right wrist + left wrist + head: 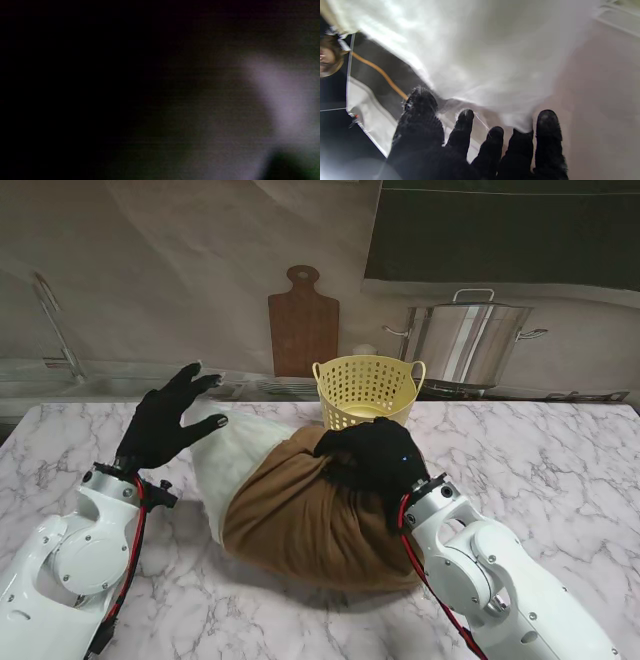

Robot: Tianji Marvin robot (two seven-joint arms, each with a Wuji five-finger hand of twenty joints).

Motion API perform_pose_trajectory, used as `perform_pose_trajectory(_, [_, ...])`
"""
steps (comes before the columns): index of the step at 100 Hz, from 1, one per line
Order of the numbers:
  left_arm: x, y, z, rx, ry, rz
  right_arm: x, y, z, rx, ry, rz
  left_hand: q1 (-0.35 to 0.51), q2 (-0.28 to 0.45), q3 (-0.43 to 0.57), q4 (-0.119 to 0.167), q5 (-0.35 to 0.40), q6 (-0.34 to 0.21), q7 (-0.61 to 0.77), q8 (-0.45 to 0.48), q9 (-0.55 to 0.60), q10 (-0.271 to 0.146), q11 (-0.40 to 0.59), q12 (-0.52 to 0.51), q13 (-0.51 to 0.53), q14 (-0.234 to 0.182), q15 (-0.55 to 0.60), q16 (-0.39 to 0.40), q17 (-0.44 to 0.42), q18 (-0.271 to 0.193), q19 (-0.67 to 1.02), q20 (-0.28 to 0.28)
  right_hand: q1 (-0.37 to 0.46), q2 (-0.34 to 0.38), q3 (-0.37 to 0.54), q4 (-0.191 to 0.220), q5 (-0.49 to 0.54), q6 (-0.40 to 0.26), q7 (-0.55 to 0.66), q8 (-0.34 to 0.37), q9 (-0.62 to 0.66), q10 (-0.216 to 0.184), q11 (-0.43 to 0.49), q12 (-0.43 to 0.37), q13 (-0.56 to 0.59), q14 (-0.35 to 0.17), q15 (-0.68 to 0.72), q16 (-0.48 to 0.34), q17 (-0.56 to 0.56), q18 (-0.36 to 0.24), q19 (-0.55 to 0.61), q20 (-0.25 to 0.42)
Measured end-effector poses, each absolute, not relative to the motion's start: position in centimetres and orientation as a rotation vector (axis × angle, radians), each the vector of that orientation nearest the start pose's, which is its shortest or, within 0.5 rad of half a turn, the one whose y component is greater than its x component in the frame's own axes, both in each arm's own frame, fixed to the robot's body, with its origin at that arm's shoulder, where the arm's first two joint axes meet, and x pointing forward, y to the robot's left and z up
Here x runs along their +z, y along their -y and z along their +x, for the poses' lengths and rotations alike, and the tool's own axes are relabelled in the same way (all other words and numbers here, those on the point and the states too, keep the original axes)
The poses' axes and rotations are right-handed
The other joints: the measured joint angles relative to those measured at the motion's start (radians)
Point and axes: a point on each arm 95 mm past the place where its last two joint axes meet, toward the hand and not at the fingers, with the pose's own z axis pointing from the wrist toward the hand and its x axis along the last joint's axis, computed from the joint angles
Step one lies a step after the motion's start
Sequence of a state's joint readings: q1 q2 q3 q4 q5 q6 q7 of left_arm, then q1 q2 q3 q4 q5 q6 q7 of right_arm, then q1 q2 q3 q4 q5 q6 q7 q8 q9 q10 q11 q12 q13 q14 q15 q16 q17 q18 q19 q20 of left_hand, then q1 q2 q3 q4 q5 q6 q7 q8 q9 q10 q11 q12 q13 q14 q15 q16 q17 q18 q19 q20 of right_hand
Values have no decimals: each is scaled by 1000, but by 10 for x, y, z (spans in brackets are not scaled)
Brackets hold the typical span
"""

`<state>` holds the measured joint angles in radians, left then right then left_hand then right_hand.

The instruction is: Remove the pillowcase from the pillow and put it in the laundry basket

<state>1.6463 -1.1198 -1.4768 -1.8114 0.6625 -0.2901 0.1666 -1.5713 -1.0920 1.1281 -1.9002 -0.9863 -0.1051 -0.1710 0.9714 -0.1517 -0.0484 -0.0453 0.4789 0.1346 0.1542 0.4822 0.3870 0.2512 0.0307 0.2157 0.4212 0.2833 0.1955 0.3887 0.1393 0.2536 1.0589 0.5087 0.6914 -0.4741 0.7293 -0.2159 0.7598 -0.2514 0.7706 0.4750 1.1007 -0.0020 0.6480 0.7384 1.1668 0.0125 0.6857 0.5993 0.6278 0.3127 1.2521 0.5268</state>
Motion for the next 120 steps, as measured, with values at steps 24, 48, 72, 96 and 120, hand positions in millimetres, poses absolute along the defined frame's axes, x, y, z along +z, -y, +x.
perform_pose_trajectory(24, [-196, -13, 385, -2122, -1259, -1093, -217, -81, 364, 1935, -1347, 830, -199, -42, 17, 11, -253, 64, -140, -144, -271, 43, -61, -146, -142, 22, -49, -78, -54, -9, 0, -59, 0, 0, 0, 0, 0, 0, 0, 1, 0, 0, 1, 0, 0, 1, 0, 0, 0, 0, 0, 0])
perform_pose_trajectory(48, [-197, -16, 390, -1925, -1568, -1088, -216, -80, 364, 1930, -1349, 831, -51, -153, 39, 23, -310, 73, -164, -287, -280, 48, -55, -193, -107, -11, -31, -92, -3, -102, -301, -70, 0, 0, 0, 0, 0, 0, 0, 2, 0, 0, 1, 0, 0, 1, 0, 0, 0, 0, 0, 0])
perform_pose_trajectory(72, [-200, -23, 394, -1921, -1512, -1103, -216, -81, 363, 1934, -1355, 829, 101, -103, 79, 82, -310, 71, -149, -271, -230, 48, -48, -174, -34, -38, -12, -92, 46, -122, -301, -64, 0, 0, 1, 0, 0, 0, 0, 2, 0, 0, 1, 0, 0, 1, 0, 1, 0, 0, 0, 0])
perform_pose_trajectory(96, [-213, -6, 400, -1873, -1527, -1147, -217, -84, 364, 1944, -1361, 831, 81, -71, 55, 73, -288, 85, -141, -254, -136, 48, -35, -135, 10, -41, -7, -92, 59, -114, -304, -54, 0, 0, 7, 0, 0, 1, 0, 4, 0, 1, 1, 0, 0, 6, 4, 1, 0, 0, 0, 0])
perform_pose_trajectory(120, [-217, 7, 401, -1955, -1550, -1207, -218, -83, 363, 1944, -1359, 837, -44, -82, 57, 72, -238, 186, -127, -235, 88, 52, 20, -41, 113, -46, 13, -70, 115, -109, -379, -35, 1, -1, 10, 0, 8, 1, 2, 14, 1, 2, 2, 0, 1, 8, 12, 2, 0, 0, 0, 0])
